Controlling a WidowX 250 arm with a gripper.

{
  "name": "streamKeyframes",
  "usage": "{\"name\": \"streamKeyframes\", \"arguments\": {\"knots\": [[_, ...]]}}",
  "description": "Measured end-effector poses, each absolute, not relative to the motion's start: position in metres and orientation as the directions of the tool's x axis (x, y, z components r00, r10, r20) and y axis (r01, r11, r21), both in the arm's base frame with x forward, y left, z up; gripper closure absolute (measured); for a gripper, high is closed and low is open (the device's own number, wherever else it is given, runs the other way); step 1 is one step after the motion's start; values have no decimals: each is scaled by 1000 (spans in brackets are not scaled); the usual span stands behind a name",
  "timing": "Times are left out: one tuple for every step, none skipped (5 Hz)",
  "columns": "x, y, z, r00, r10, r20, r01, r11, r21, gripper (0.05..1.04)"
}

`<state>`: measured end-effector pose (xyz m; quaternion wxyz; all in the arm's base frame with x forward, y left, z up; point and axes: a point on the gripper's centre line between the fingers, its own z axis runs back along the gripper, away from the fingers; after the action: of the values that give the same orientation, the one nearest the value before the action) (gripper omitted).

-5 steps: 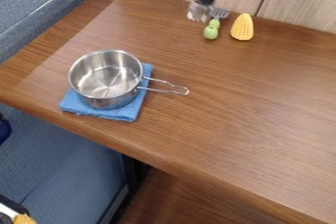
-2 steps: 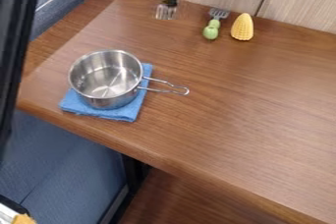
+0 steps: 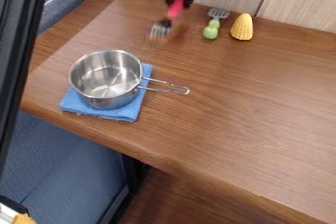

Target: Move the red fork to the upper side of the silver pot

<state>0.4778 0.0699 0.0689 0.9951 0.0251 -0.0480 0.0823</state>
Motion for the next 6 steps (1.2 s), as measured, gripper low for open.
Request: {"name": "streamKeyframes", "arguments": {"knots": [[476,69,56,986,138,96,-143,989,42,676],[477,71,54,987,123,104,-128,991,47,676],[478,70,54,986,124,107,-129,991,42,641],[477,69,54,986,129,106,-133,990,36,553],[476,67,53,987,128,92,-131,991,27,251],[474,68,52,986,144,86,-147,989,29,70]]}}
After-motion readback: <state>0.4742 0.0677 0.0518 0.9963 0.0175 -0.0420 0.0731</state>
